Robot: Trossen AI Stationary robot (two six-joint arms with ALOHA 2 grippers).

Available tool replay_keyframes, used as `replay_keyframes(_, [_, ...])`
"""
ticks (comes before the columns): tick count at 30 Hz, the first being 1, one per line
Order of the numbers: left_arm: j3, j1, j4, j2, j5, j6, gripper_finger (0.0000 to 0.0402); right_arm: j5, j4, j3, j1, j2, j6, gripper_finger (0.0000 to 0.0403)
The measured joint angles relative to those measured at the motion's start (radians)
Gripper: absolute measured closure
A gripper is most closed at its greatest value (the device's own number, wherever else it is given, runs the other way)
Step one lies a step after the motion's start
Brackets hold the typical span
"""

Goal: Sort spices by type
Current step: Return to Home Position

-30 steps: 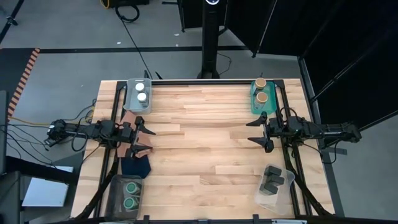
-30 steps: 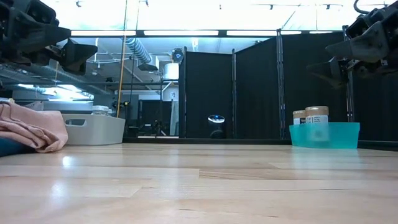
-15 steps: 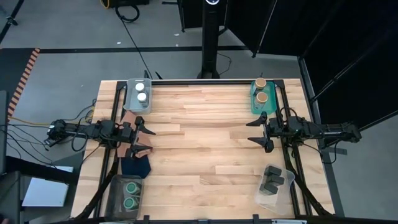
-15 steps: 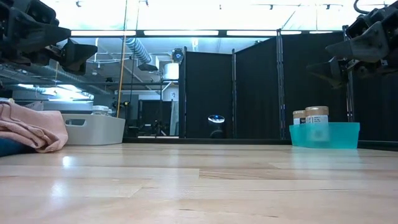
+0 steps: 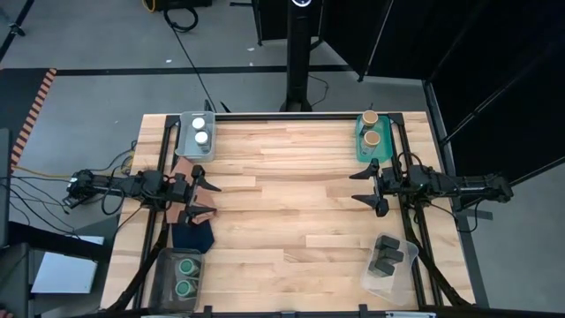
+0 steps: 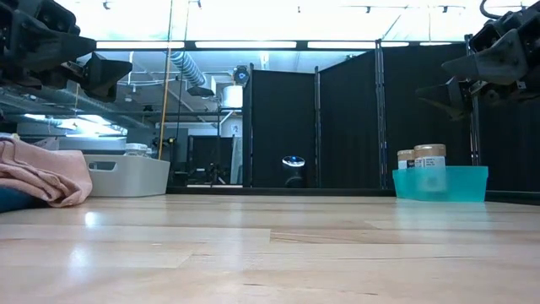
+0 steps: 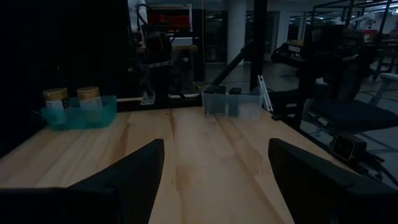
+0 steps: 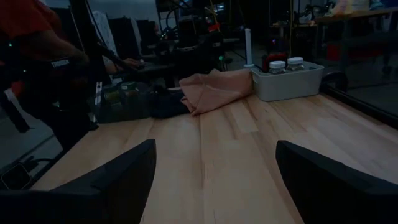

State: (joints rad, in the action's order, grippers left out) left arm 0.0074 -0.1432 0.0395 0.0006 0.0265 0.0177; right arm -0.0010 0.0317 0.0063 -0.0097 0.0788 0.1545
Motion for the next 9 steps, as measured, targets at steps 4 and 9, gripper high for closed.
replay_keyframes(4, [0.000, 0.000, 0.000, 0.000, 0.000, 0.000, 0.0108, 0.000, 0.000, 0.000, 0.000, 0.000, 0.000, 0.0065])
replay_keyframes(9, [0.000, 0.000, 0.000, 0.000, 0.000, 0.000, 0.0108, 0.000, 0.000, 0.000, 0.000, 0.000, 0.000, 0.0065])
